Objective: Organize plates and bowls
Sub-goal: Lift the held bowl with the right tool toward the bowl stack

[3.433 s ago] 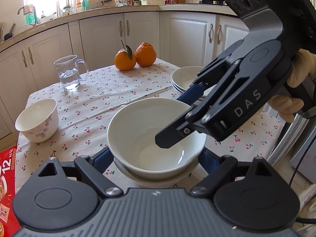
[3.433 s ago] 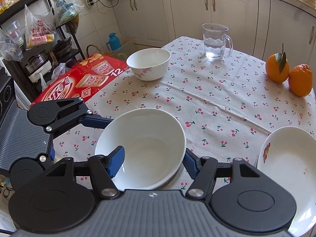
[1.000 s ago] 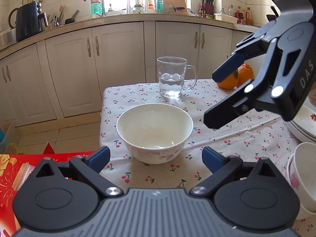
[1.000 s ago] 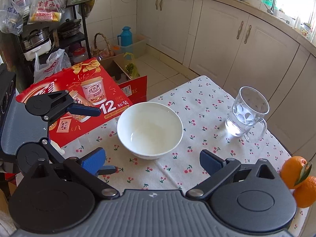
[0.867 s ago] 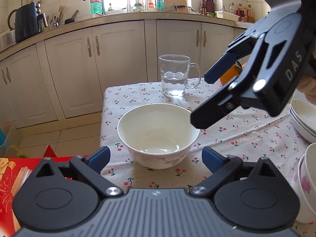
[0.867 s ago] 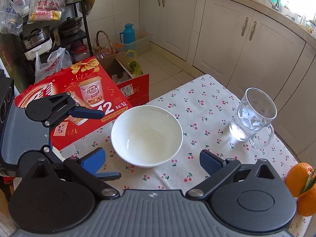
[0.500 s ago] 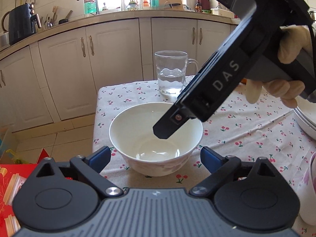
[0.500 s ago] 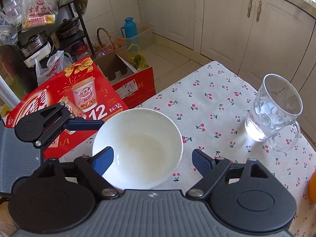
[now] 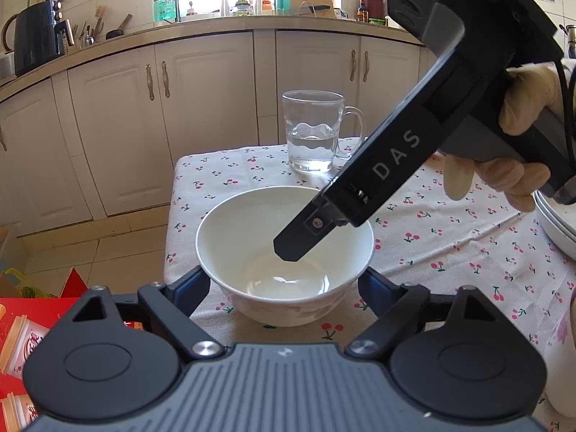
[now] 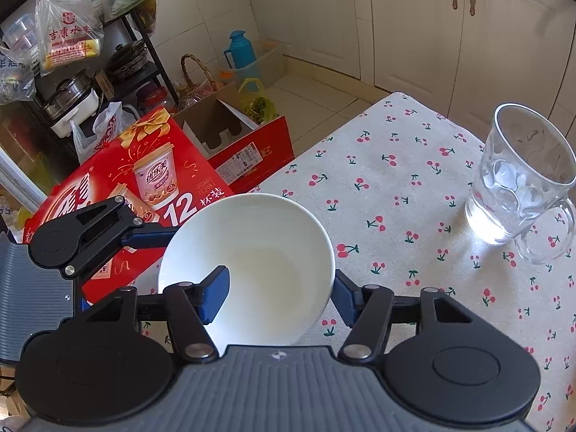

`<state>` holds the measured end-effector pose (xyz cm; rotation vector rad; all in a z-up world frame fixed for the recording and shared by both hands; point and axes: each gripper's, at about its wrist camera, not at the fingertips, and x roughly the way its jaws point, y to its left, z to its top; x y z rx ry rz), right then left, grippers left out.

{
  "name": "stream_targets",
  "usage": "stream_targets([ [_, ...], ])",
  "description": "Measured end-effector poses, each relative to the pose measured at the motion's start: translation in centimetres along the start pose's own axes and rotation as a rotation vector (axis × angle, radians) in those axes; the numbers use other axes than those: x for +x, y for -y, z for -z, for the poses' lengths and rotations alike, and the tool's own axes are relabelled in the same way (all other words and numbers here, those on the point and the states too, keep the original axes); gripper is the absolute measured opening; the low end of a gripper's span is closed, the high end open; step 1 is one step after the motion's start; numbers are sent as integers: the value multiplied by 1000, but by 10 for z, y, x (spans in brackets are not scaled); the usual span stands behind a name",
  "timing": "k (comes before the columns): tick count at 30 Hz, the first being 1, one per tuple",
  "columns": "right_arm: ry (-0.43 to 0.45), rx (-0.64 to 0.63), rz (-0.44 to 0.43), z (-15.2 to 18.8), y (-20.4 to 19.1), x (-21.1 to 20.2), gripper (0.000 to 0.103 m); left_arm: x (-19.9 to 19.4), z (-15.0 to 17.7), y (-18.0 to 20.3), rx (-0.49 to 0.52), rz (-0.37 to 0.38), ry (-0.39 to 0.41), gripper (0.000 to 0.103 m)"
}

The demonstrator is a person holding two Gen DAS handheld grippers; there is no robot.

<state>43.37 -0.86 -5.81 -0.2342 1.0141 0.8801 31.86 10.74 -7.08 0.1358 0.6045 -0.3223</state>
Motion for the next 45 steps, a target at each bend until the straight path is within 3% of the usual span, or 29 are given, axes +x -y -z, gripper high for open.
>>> stream_targets([
  [9,10,21,-17,3,-1,-7,66,-5,-1,3,3,8,-18,89],
  [16,26,35,-40,19,-12,-28,66,-31,-1,19,17,35,-12,89],
  [36,102,38,-11,99,-59,-134,66,-121,-3,94,85,116,55,89],
  [45,134,37,28,139,-78,-175,66,-143,2,126,108,170,73,89],
])
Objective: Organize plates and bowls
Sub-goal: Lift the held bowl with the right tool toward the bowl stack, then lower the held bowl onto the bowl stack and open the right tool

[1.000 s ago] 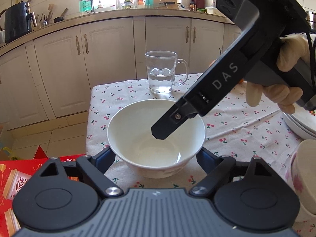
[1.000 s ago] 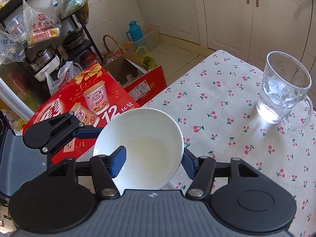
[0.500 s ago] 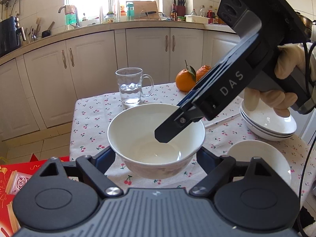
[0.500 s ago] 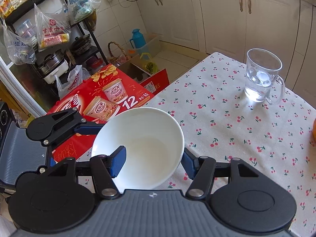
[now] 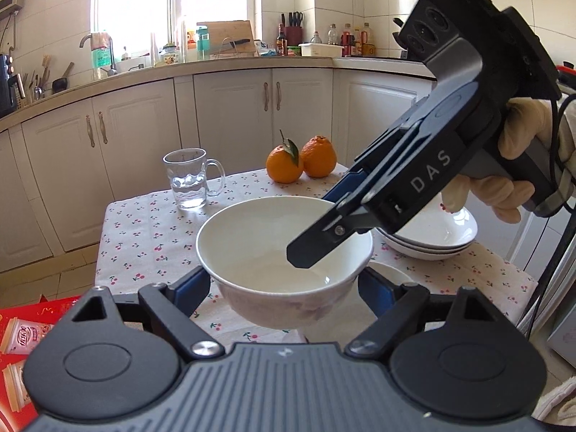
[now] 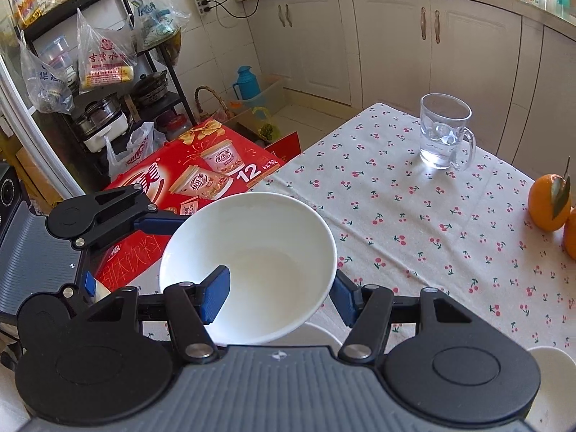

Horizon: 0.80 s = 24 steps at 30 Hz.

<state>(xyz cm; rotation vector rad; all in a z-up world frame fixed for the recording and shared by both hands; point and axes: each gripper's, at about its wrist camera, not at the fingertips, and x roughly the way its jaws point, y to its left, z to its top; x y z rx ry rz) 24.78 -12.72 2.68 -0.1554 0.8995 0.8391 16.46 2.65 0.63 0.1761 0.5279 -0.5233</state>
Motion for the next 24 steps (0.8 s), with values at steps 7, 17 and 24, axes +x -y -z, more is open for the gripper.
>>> stream_targets([
  [7,12,26,33,29,-1,-22,66,3,5,19,10,52,-14,89],
  [17,3,59,66,56,2,-30,66,13,12,33,20,93,-50,89],
  [24,-16,75,68,66,6,-23,66,17,16,36,20,102,-76,89],
])
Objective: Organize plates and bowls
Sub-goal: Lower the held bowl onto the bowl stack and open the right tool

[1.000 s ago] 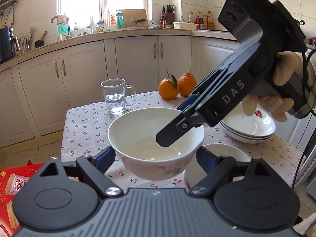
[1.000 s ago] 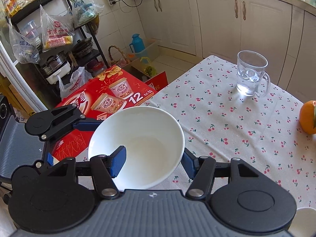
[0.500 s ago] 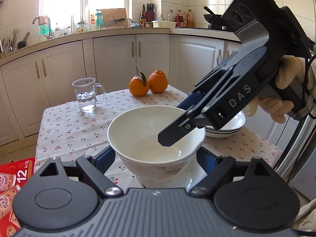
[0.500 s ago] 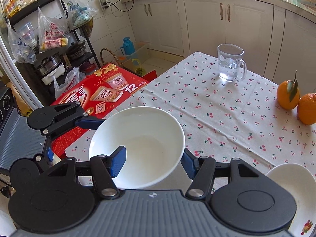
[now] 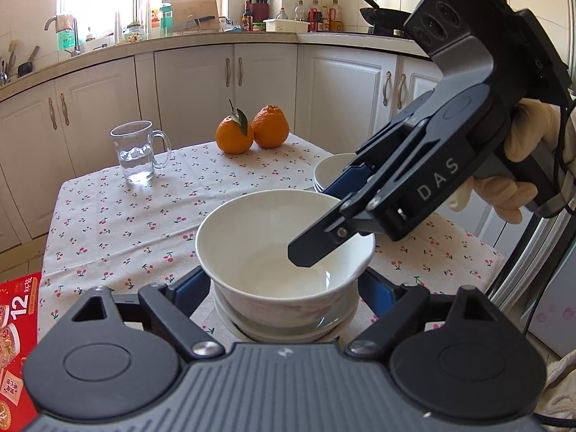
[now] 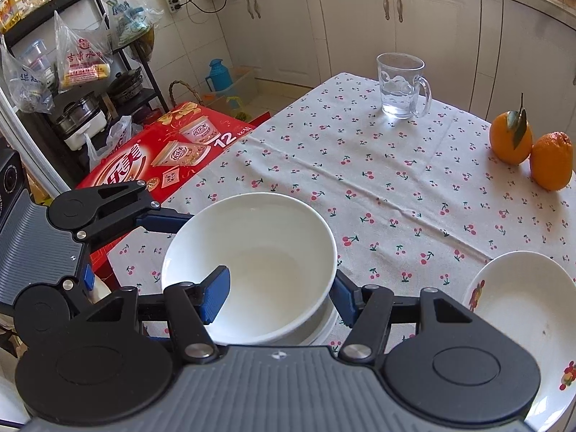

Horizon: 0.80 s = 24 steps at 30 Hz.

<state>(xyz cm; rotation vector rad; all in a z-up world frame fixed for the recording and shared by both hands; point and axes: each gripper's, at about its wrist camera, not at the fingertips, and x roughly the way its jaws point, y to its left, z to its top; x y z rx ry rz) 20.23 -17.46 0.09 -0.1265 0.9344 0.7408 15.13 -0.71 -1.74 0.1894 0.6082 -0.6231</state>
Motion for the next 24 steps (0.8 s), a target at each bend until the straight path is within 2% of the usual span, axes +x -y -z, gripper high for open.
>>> stream_targets([
  [18,-21,-38,21,5,-2,9,67,6,5,-2,-7,15,-23,88],
  [21,-24,-50,32,6,-4,11,71,9,6,-3,-11,22,-33,89],
  [24,-29,-63,43,7,-7,12,81,6,8,-2,-2,18,-22,91],
])
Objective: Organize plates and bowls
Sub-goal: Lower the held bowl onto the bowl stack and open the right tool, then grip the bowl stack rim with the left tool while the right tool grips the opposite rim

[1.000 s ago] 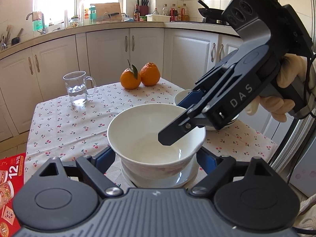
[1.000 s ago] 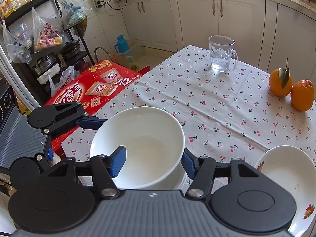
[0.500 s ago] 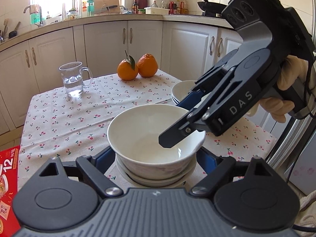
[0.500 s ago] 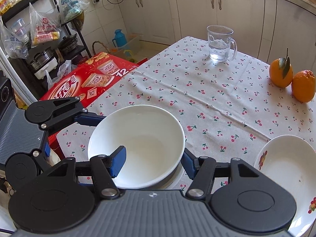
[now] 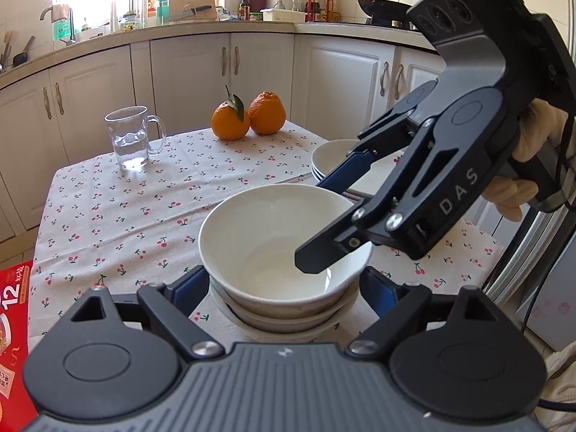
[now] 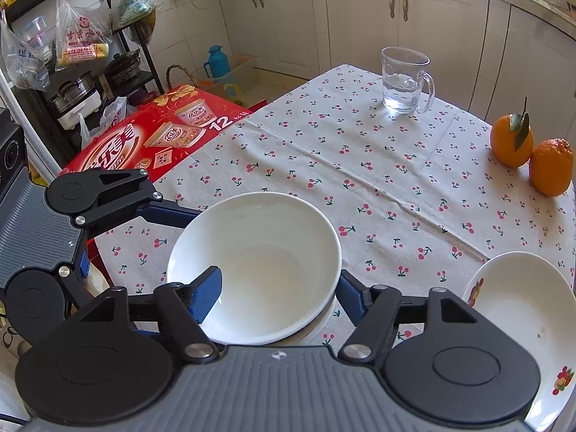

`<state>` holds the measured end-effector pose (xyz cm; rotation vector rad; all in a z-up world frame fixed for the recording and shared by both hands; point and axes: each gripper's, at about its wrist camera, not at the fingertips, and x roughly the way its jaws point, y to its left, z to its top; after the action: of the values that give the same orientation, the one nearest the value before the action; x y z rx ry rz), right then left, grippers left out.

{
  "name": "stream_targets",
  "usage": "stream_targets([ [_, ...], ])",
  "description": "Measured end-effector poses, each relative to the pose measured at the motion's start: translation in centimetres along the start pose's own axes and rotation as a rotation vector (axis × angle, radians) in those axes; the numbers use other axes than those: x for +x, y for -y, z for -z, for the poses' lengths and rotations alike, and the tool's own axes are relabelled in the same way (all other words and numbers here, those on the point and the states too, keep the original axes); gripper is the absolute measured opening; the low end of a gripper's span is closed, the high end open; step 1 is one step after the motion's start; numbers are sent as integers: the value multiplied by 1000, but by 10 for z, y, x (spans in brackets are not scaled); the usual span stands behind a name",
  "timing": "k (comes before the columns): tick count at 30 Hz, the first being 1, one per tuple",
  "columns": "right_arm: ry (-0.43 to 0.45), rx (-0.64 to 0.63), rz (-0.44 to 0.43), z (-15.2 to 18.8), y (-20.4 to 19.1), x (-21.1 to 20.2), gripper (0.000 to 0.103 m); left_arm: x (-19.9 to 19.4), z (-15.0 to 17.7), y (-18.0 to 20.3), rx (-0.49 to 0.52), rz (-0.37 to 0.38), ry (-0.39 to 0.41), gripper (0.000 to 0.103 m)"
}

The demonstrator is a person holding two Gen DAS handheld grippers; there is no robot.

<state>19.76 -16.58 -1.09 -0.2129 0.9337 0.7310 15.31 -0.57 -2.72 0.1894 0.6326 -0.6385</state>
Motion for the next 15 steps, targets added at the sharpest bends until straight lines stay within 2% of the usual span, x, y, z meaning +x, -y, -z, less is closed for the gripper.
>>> stream_targets([
  [5,11,-33,21,5,-6,-3,94,-9,-1,-2,12,21,13,96],
  [10,43,-78,43,14,-14,-16,103,-17,1,1,93,36,-5,99],
  [15,73,-145,88,28,-26,-33,103,-17,7,-2,172,47,-53,100],
])
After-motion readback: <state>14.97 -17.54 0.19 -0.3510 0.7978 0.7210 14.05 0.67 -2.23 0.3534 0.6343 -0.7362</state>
